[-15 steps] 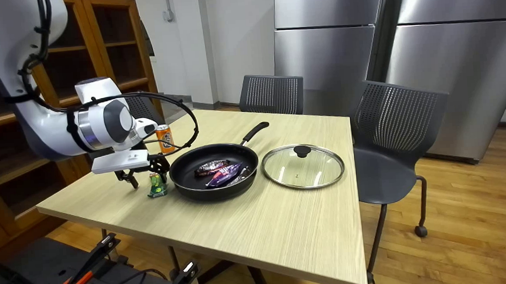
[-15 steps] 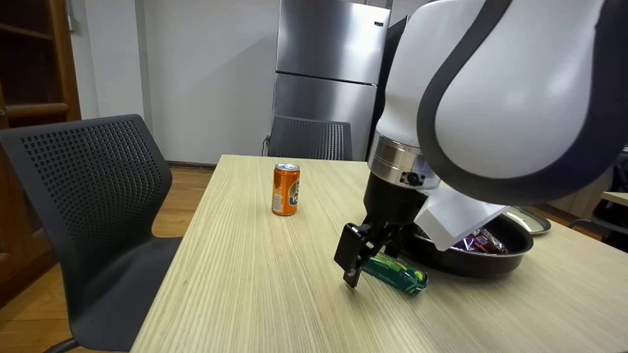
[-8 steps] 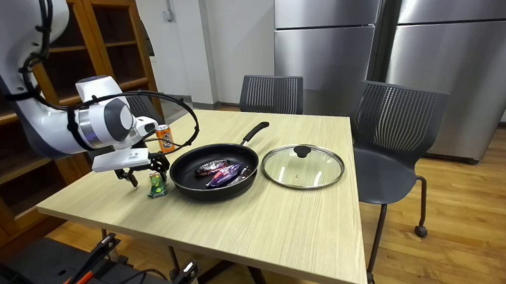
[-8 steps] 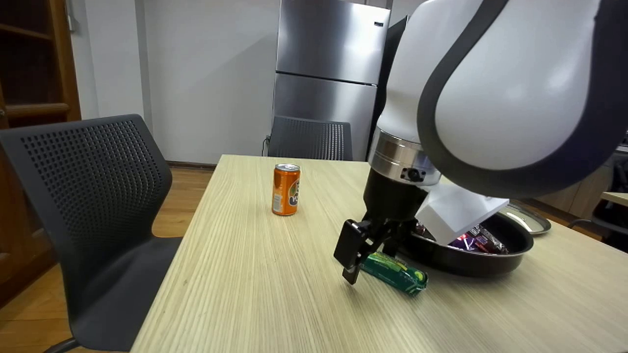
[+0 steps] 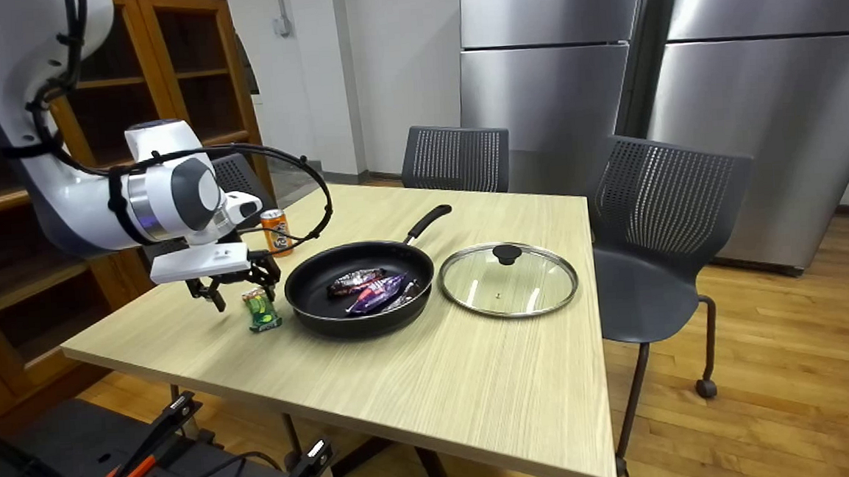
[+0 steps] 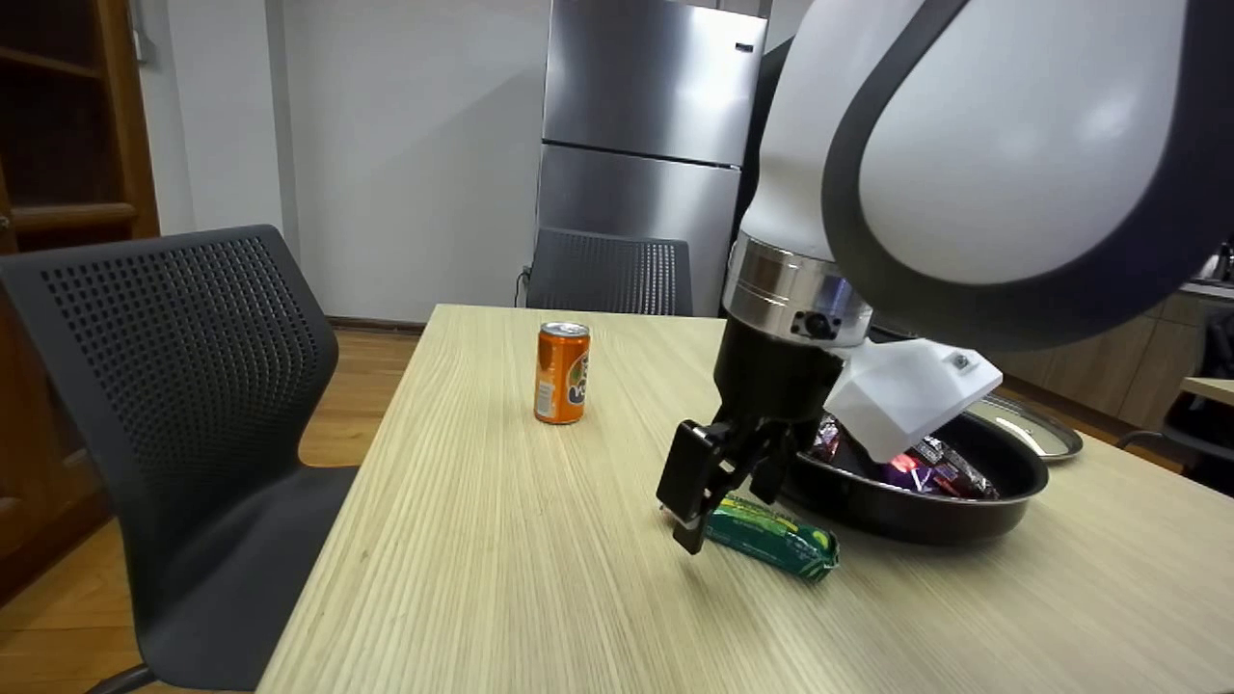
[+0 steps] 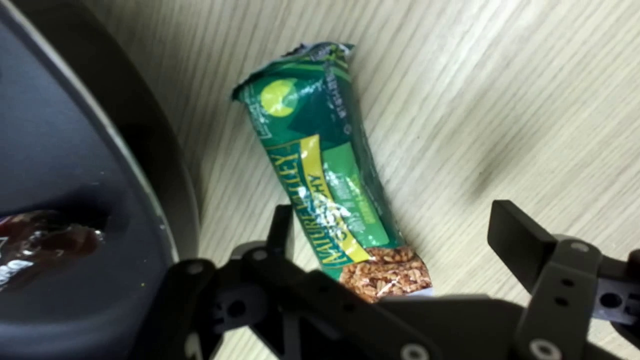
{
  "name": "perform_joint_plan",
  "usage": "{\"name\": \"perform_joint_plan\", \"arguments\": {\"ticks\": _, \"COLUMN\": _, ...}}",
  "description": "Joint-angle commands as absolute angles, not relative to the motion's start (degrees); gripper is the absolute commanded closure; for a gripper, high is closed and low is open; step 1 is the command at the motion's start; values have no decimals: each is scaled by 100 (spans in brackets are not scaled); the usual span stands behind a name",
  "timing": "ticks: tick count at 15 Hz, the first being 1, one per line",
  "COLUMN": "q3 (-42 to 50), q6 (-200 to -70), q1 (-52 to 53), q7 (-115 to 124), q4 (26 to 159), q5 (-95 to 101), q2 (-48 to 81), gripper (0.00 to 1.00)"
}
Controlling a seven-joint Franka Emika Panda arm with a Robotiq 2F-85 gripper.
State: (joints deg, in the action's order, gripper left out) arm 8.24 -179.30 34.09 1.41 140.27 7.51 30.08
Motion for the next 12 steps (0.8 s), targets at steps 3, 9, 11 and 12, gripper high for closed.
{"name": "perform_joint_plan", "arguments": {"ticks": 3, "q3": 1621, "q6": -17481, "q1": 3980, "q7": 61, "q4": 13993, "q5": 1330, "q2": 2929, "gripper": 0}}
{"name": "perform_joint_plan", "arguments": {"ticks": 9, "q3": 1405, "q6": -17515, "q1": 3775, "q7": -156, "q4": 14005, "q5": 1662, "q2": 2863, "gripper": 0}}
{"name": "perform_joint_plan", "arguments": {"ticks": 11, "q3": 1289, "q6": -17530, "q1": 3692, "q7": -247, "q4": 14009, "q5": 1698, "q2": 2872, "gripper": 0}}
{"name": "perform_joint_plan", "arguments": {"ticks": 12, "q3": 1234, "q6": -17527, "q1": 3661, "q7": -285, "q4": 14003, "q5": 1698, "q2": 2883, "gripper": 0}}
